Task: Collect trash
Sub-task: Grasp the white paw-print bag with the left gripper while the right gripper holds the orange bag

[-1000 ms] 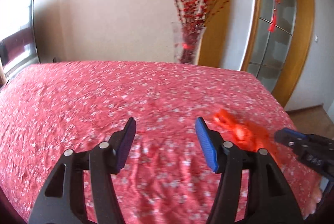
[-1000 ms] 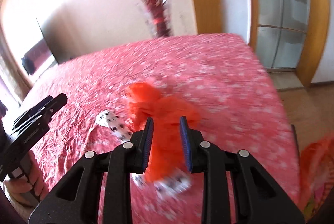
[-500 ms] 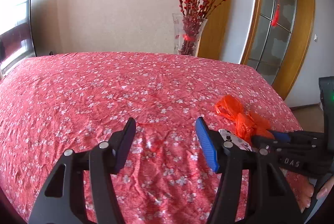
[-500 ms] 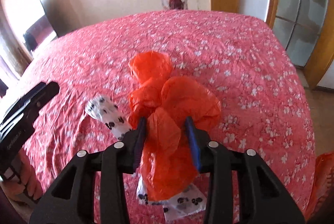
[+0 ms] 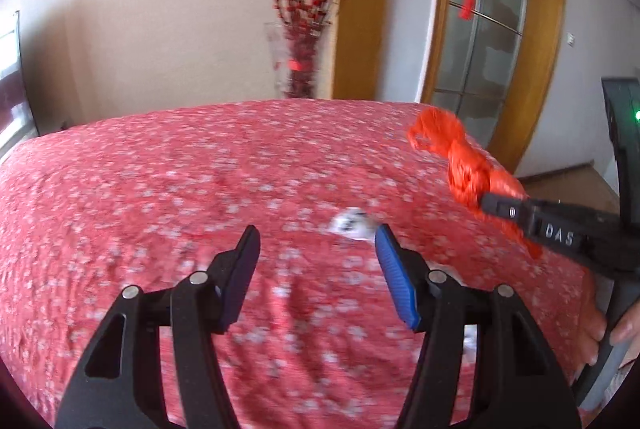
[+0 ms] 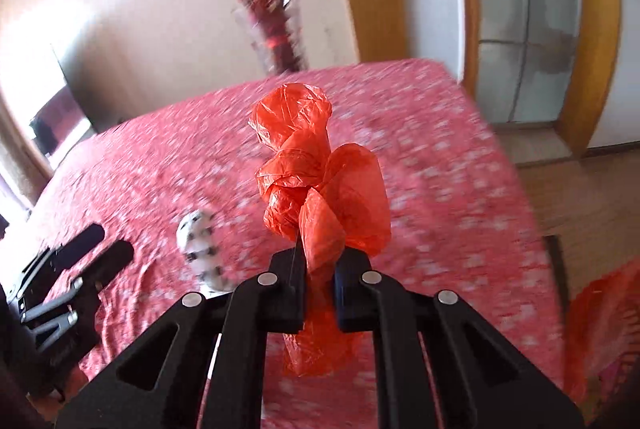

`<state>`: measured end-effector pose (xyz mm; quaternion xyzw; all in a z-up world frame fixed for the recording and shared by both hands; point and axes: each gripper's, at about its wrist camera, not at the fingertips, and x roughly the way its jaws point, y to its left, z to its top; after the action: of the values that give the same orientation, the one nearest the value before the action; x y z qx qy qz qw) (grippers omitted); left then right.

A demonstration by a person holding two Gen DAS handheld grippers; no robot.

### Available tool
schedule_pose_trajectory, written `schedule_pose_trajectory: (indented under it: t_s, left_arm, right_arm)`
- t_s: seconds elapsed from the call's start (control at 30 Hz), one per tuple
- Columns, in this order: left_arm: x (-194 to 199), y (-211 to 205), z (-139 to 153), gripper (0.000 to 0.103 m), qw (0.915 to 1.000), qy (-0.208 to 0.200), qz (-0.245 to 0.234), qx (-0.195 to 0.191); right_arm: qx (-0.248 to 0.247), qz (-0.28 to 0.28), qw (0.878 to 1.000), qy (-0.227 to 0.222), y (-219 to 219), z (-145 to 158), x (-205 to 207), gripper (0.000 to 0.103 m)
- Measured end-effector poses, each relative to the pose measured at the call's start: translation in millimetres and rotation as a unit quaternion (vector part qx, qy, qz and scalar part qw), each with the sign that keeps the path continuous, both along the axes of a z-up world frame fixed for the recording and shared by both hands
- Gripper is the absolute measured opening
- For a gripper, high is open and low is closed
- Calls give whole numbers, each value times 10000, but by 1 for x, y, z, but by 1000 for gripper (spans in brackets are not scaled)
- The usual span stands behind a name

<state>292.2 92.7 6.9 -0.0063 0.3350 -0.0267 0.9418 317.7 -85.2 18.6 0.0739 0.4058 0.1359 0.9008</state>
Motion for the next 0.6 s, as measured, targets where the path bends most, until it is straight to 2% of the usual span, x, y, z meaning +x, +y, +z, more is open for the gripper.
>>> schedule_pose_trajectory:
  t_s: [0.27,0.5,0.57,0.6]
  left_arm:
    - [5,-56,-15,67,9980,431,-435,181]
    - [11,-77,-36,67,9935,985,-290,498]
    - [14,-80,-44,65,9909,1189,-230,595]
    - [14,-79,-45,57,9909,1223,-220,508]
  right_arm:
    - [-268,-451,9984,-187,-50,7,-23,11]
    - [-248,-745,9968,-151,-92,2,-43,11]
    - [-229,-804,9964,-139,-100,0,-47,11]
    - [-215,-823,9963,-142,-104,0,-50,11]
